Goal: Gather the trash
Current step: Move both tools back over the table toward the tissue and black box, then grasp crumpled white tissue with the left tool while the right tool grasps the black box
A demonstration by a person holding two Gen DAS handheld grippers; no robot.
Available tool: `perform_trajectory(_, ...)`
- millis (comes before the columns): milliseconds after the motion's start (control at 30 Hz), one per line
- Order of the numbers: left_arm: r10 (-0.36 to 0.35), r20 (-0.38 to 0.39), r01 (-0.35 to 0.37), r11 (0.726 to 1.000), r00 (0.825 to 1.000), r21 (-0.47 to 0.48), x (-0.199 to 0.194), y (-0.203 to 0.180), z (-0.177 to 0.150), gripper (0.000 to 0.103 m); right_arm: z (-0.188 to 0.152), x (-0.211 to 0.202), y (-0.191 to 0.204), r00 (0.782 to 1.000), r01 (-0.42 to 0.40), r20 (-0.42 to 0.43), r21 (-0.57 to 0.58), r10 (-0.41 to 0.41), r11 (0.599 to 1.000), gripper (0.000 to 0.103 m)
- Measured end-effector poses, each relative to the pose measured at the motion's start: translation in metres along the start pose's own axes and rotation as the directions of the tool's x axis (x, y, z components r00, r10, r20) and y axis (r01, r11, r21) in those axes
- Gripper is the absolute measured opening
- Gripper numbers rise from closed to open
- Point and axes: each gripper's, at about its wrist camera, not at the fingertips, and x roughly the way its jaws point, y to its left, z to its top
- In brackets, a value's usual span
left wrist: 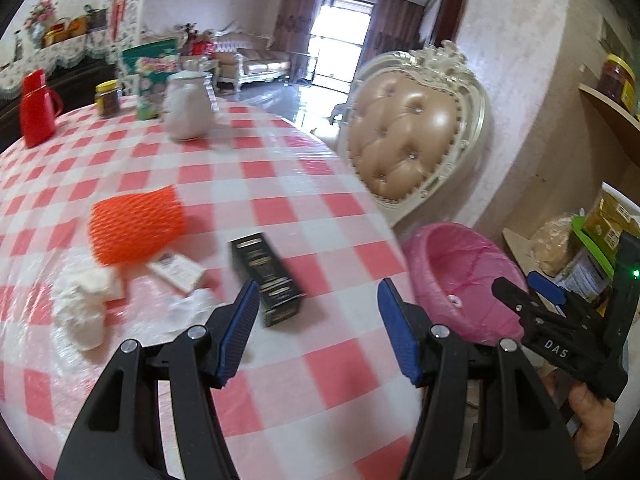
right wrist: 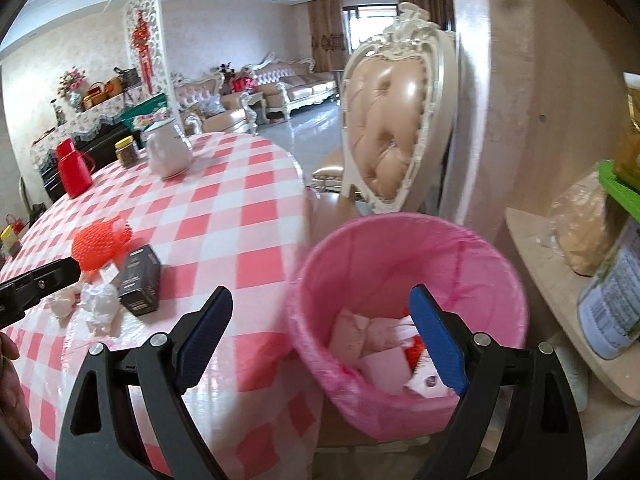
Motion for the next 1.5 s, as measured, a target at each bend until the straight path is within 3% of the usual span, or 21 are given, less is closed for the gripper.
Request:
perform_trajectory(700, 0.140, 0.008, -0.137, 0.981, 0.990, -0.139, -0.037, 0.096, -0.024, 0.059, -0.001, 0.015, 0.066, 0.994, -0.102, -0.037, -0.087, 0.099, 0.991, 0.084)
perform_trajectory(1500, 0.214, -0.069, -0.225, 0.940, 0.974, -0.256, -0.016, 0.176, -0.034, 0.059, 0.006, 0.054, 0.128, 0.980, -0.188, -0.102, -0.156, 0.174, 0.970, 0.084)
